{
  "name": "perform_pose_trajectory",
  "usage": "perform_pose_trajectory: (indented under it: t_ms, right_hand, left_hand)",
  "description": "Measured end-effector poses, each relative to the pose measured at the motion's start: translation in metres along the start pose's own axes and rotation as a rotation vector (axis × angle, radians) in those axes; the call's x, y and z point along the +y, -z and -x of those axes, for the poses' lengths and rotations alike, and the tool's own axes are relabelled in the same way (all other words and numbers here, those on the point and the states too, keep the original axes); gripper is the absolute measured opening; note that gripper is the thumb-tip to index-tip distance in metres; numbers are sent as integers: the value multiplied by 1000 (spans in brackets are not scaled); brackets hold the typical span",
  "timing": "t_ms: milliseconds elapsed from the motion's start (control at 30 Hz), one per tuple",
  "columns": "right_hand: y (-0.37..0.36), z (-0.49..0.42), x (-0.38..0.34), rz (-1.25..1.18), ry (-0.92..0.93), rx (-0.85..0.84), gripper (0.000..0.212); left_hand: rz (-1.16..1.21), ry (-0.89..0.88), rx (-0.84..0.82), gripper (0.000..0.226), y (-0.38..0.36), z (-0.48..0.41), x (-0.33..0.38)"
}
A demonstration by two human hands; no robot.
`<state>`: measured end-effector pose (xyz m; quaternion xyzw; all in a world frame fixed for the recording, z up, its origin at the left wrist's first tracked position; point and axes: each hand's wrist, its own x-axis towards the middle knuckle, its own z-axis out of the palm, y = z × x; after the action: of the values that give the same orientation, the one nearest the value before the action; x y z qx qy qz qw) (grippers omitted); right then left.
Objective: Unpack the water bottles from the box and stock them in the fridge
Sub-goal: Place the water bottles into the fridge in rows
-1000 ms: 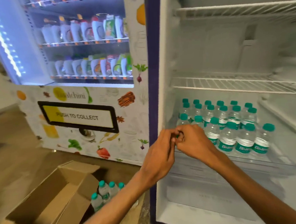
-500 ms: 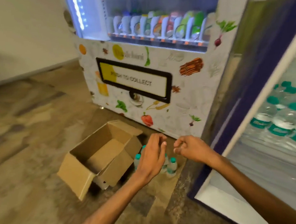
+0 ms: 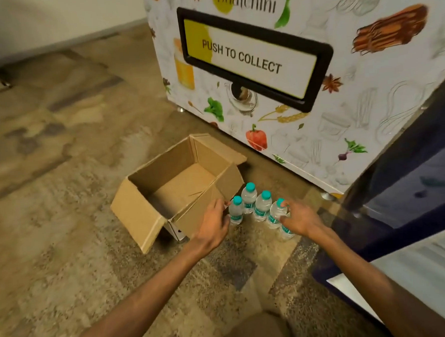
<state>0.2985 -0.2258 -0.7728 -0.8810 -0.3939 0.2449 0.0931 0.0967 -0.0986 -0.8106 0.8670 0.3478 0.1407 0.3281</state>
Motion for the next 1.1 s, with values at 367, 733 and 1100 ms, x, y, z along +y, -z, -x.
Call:
perform_pose_trajectory:
  t_ms: [367, 733, 1100]
  right_hand:
    - [-38, -31, 35, 38, -123, -46, 63]
    - [-64, -21, 49, -80, -143, 82, 38]
    - [-63, 18, 58, -55, -80, 45, 44]
  left_hand:
    - [-368, 43, -266, 60, -49, -59, -14]
    - [-469, 51, -302, 47, -64, -68, -6]
    - [-431, 184, -393, 39, -49, -42, 7]
